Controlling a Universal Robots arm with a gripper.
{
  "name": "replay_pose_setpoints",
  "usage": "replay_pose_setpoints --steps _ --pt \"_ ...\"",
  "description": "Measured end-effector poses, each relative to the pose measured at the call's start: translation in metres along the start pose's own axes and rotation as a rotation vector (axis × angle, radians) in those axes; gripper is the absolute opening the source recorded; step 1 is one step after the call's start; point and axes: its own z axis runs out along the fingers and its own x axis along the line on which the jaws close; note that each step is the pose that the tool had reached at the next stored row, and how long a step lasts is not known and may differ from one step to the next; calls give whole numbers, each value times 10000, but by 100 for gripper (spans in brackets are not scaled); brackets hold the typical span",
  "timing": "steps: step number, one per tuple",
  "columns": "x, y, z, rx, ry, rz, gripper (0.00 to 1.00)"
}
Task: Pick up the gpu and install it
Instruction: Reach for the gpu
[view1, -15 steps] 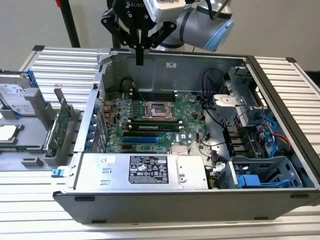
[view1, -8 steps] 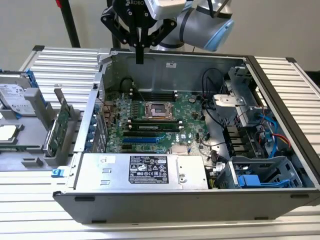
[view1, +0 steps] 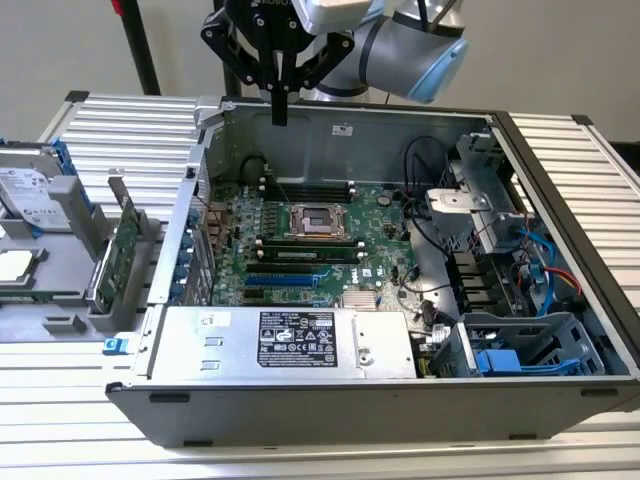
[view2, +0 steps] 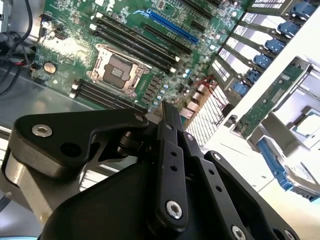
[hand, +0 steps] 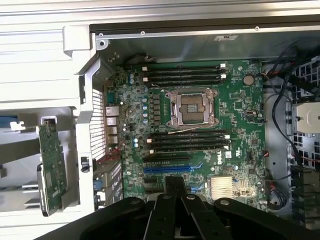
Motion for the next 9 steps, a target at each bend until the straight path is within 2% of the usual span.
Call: replay_pose_setpoints --steps 9 --pt "-1 2 -37 0 0 0 0"
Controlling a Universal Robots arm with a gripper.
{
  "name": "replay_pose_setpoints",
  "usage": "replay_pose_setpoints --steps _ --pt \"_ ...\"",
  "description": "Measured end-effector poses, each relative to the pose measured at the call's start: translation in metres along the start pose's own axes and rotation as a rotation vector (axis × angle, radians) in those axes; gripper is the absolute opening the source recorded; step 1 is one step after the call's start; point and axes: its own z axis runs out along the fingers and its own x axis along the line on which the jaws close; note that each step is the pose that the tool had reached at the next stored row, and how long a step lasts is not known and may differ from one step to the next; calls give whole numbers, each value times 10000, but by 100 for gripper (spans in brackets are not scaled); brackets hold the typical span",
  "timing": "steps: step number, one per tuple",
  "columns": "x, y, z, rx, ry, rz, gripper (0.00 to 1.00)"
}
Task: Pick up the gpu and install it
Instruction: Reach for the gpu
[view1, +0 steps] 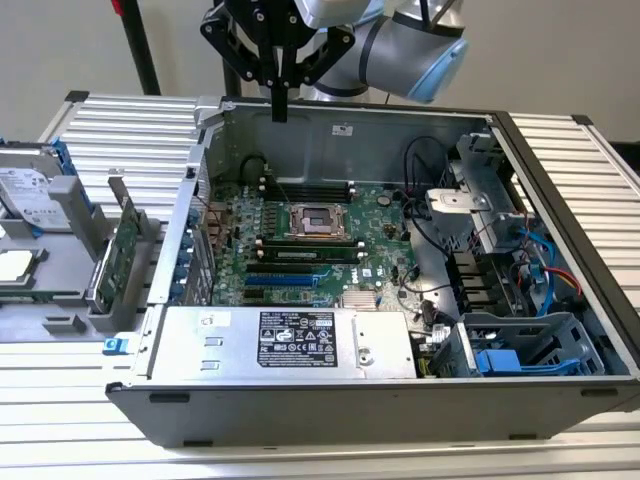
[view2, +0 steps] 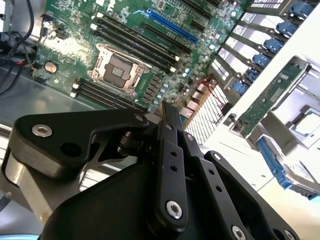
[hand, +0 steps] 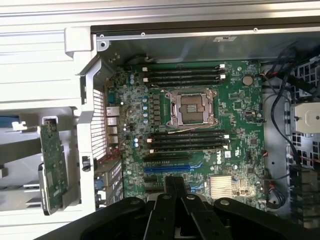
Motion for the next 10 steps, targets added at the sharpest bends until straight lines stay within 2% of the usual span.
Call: replay_pose_setpoints --steps 10 --pt "-1 2 -34 -1 0 -1 0"
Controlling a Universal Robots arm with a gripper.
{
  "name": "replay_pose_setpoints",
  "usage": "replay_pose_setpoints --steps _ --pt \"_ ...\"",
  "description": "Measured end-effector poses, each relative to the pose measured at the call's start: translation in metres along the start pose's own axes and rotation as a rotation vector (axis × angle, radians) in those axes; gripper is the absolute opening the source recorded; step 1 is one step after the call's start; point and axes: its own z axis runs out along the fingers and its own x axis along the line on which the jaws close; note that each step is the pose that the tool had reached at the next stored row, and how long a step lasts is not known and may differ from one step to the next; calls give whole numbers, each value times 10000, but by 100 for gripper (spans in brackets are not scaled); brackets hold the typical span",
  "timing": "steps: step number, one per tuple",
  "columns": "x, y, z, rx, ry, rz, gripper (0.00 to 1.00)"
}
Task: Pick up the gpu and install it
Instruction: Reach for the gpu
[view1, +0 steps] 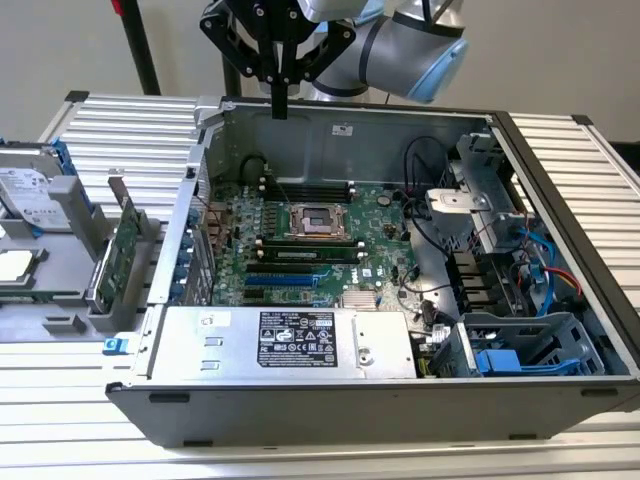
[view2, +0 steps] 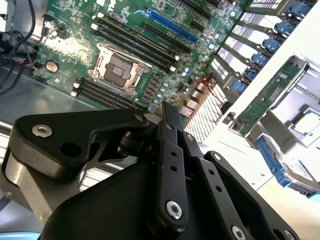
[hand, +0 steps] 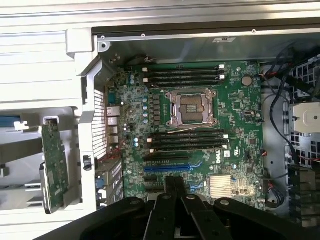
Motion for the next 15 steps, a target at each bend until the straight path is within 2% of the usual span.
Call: replay_pose_setpoints --steps 15 --pt "55 -4 -2 1 0 1 0"
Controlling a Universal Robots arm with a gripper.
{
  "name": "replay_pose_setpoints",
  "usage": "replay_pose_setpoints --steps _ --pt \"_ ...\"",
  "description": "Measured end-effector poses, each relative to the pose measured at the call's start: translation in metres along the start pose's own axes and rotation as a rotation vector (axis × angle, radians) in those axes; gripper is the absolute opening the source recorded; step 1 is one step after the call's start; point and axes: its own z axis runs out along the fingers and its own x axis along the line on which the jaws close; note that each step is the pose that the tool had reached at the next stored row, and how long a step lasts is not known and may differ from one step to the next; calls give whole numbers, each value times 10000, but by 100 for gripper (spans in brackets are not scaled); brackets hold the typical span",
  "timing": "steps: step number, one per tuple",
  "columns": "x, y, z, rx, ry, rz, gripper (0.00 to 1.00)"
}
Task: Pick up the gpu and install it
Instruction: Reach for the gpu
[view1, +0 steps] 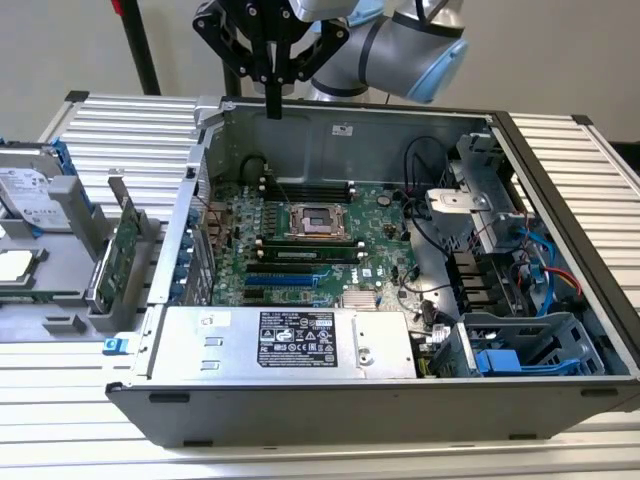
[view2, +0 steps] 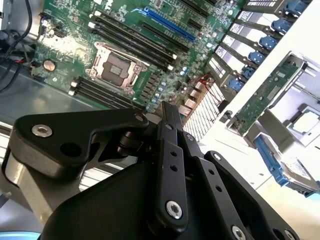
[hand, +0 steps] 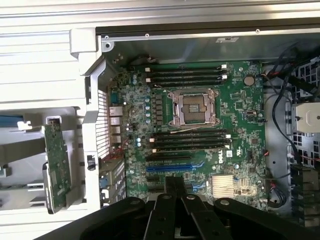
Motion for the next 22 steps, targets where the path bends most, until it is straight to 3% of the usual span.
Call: replay_pose_setpoints --steps 22 --pt "99 -7 -2 0 0 0 0"
